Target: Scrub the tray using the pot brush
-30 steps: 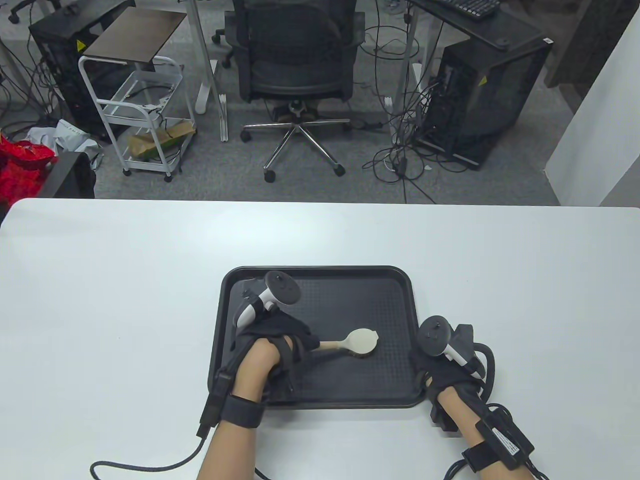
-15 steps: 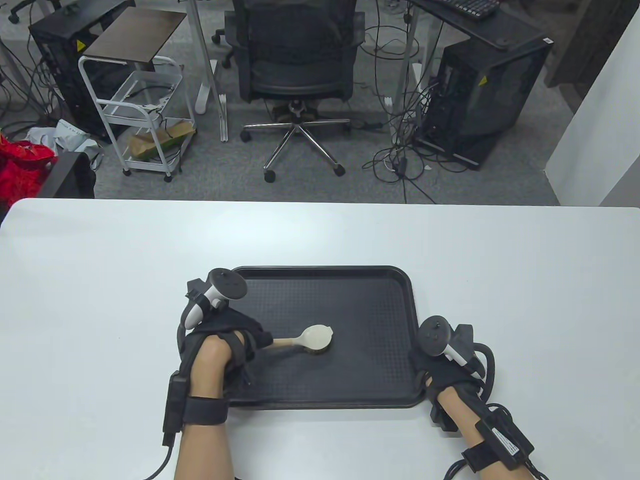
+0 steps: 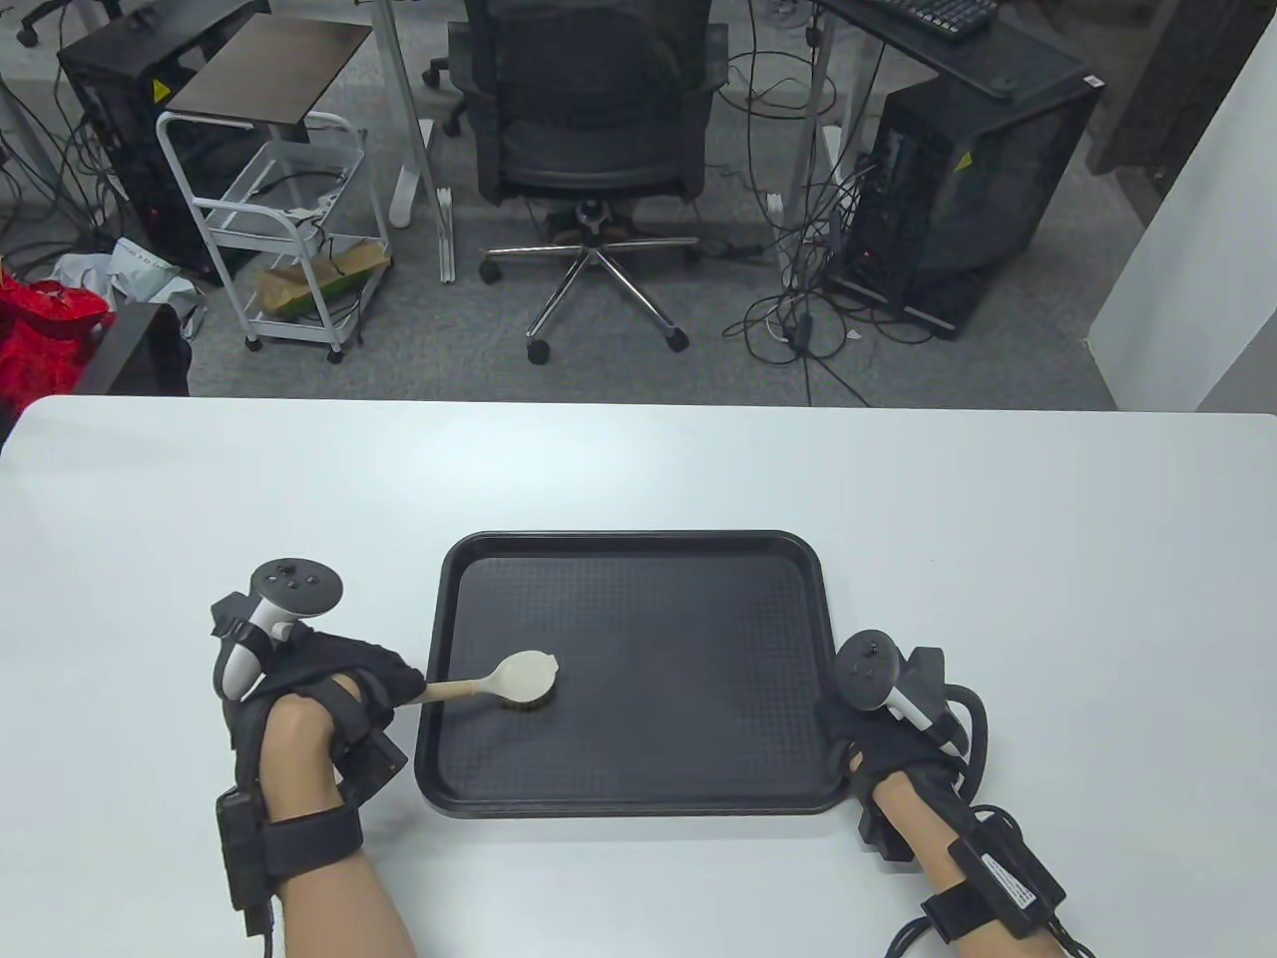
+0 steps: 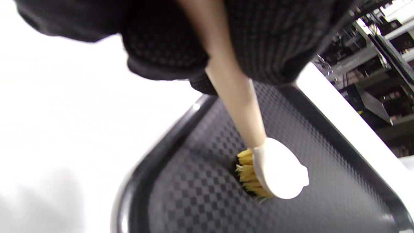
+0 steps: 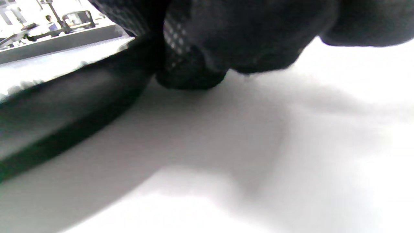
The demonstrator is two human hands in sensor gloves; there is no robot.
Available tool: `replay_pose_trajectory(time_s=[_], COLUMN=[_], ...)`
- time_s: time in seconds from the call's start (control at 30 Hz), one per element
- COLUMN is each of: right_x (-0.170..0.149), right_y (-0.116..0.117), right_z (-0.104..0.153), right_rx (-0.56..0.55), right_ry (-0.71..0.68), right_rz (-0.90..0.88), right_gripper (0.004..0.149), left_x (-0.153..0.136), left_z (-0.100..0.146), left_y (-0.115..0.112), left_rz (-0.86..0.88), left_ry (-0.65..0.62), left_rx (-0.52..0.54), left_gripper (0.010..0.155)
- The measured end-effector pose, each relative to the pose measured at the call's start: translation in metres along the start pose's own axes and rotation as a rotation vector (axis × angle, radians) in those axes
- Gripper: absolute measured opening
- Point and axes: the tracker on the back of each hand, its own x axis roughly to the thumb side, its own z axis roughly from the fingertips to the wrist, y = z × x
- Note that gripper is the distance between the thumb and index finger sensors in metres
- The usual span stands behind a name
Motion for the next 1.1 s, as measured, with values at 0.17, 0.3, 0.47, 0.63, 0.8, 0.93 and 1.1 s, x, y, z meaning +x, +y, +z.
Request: replay_pose_trajectory(time_s=[0.17,0.3,0.47,0.63,0.8,0.93,1.1], right_x=[0.000,0.000,0.000,0.000,0.000,0.000,0.000], right_y=[0.000,0.000,0.000,0.000,0.000,0.000,0.000], right_z=[0.000,0.000,0.000,0.000,0.000,0.000,0.000], right_rx=[0.001,0.001,0.001,0.002,0.000,0.001,0.000], right_ry=[0.000,0.001,0.001,0.001,0.002,0.001,0.001], right_rz=[-0.002,0.000,0.000,-0.001,0.000,-0.001,0.000], right_gripper=[0.061,0.061,0.060,0.061,0.061,0.061,0.061], left_x=[-0.020,-0.022,-0.016,0.027,0.090,0.129,0.159], left_z=[0.006,0.009,0.011,0.012,0.004,-0.001,-0.002], left_y=[0.014,0.019,0.018,0.002,-0.040,-0.078,-0.119], left_rz=[0.056,0.066,0.102,0.108,-0.046,-0.088,-0.079], left_ry=[0.039,0.026,-0.057,-0.269,-0.374,-0.432,-0.460], left_rx=[0.052,0.062,0.047,-0.030,-0.136,-0.184,-0.177], left_gripper=[0.052,0.052,0.053,0.055,0.055,0.056,0.055])
